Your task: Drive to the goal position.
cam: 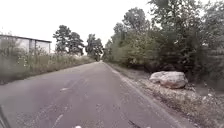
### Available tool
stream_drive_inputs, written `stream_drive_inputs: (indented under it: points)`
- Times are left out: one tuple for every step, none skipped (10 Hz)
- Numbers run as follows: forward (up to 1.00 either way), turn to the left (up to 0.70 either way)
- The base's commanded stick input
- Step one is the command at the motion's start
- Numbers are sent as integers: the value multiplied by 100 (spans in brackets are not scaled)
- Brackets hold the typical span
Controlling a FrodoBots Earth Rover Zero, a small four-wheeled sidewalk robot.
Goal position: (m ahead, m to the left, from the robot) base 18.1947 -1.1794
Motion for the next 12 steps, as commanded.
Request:
stream_drive_inputs:
  points:
    - [7, 0]
    - [7, 0]
    - [7, 0]
    - [7, 0]
    - [7, 0]
    - [7, 0]
    - [7, 0]
    - [7, 0]
    - [7, 0]
    - [7, 0]
    - [7, 0]
    - [7, 0]
